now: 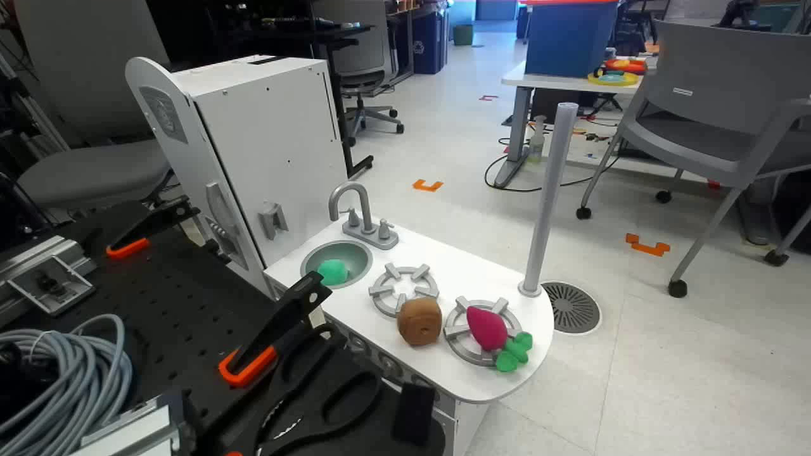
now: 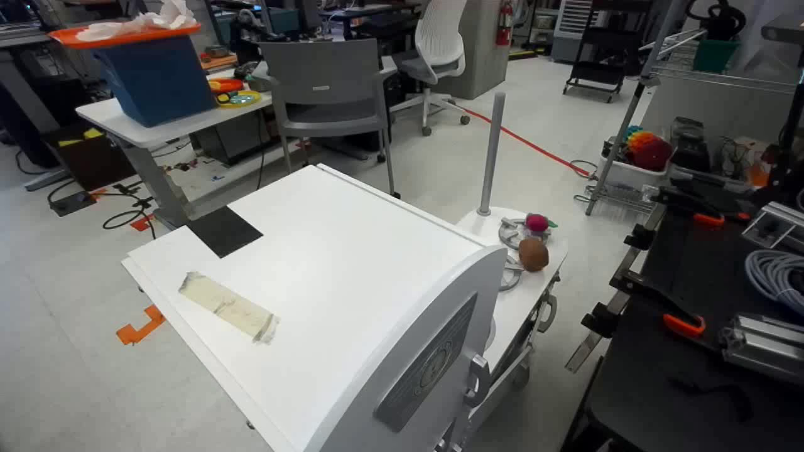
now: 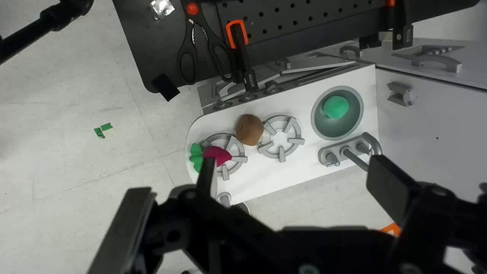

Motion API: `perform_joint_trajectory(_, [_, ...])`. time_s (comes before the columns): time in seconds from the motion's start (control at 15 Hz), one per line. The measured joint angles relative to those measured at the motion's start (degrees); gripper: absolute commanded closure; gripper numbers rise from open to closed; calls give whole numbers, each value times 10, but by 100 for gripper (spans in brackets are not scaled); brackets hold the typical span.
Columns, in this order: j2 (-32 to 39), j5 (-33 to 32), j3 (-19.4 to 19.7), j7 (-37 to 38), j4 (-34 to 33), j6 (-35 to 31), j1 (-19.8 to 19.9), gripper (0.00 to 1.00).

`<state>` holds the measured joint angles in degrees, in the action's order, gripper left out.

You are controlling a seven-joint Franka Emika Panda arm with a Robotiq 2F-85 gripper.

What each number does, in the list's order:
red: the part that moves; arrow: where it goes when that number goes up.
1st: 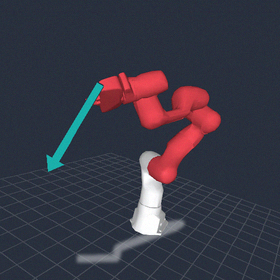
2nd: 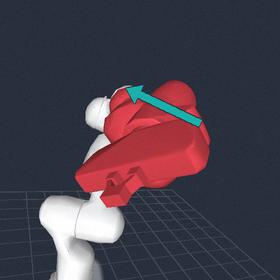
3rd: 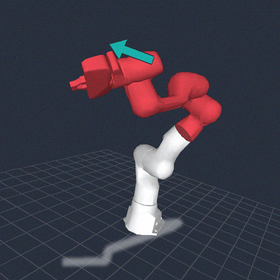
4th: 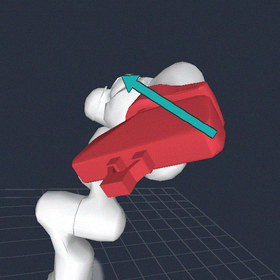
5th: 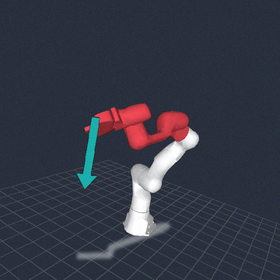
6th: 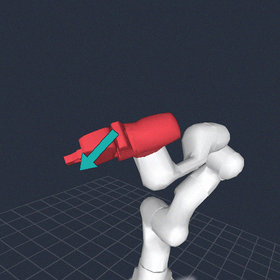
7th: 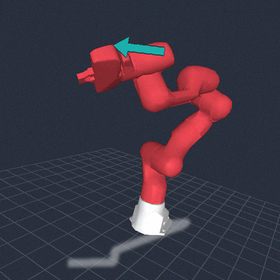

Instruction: Move the faucet spout to the right

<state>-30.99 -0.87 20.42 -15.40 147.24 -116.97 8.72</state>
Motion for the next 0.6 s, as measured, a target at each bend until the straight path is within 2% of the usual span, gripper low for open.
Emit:
perform_joint_trajectory(0.4, [2,2,-2,1,0,0,1,0])
perform_joint_trajectory(0.6, [44,11,-24,19,-20,-1,-5,0])
